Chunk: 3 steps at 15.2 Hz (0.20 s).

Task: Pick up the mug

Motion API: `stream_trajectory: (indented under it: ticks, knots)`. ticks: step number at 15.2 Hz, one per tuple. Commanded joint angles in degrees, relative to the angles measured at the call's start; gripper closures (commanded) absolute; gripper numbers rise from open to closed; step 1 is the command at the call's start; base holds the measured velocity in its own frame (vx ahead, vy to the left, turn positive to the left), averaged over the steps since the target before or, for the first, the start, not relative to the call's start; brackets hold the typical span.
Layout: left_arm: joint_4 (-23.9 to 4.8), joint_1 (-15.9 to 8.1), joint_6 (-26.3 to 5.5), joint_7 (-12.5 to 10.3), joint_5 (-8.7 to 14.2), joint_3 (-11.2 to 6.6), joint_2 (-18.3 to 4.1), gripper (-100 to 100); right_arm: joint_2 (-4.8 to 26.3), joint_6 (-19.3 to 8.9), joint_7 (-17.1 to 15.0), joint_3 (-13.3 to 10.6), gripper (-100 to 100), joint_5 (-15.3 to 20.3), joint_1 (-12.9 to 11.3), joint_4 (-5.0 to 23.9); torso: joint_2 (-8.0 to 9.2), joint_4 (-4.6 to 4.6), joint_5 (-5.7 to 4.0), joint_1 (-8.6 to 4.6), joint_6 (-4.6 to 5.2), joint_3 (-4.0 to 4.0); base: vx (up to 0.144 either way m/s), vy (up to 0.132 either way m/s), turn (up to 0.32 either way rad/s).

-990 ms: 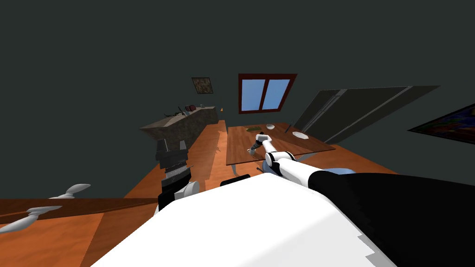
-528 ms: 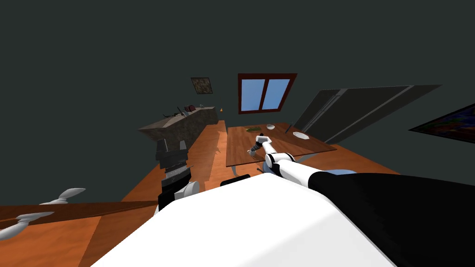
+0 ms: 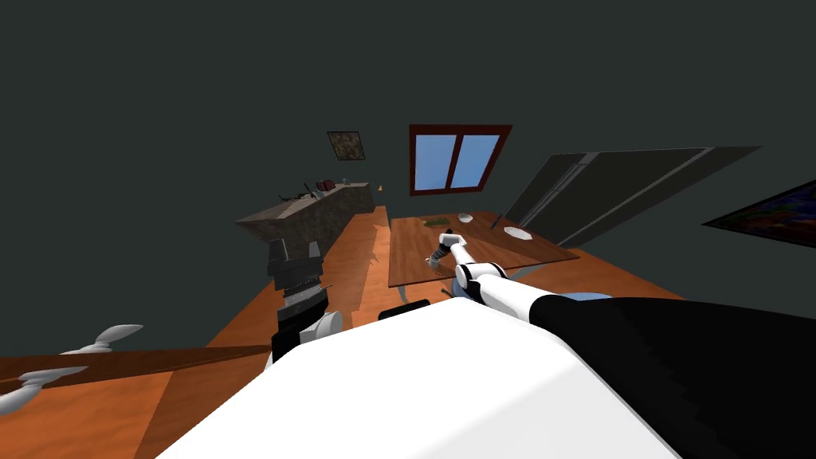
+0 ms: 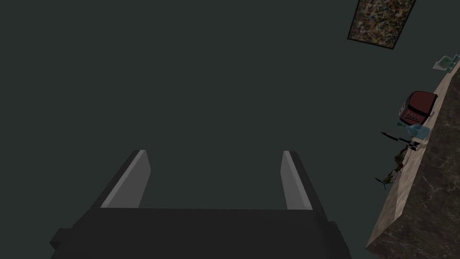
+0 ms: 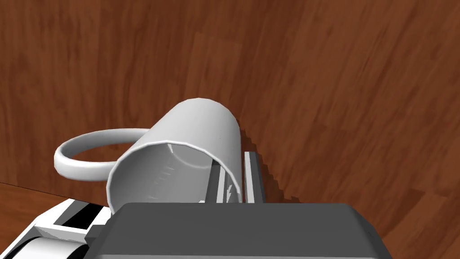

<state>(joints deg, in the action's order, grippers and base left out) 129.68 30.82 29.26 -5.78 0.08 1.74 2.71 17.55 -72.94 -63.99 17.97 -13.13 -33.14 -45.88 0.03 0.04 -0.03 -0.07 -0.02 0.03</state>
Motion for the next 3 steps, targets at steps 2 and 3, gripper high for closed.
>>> stream_trajectory:
  ticks: [2,3]
  knots:
    - [0.0,0.0,0.0,0.0,0.0,0.00,0.0,0,0.7,-2.3,-1.0,-0.1,100,-0.1,-1.5,-0.5,0.11,0.02,0.00,-0.03,0.01,0.06,-0.075,-0.021,0.059]
    - [0.0,0.0,0.0,0.0,0.0,0.00,0.0,0,0.5,-1.3,-0.7,-0.1,100,-0.1,-1.3,-0.1,0.19,0.02,-0.01,-0.05,0.05,0.10,-0.043,-0.011,0.018]
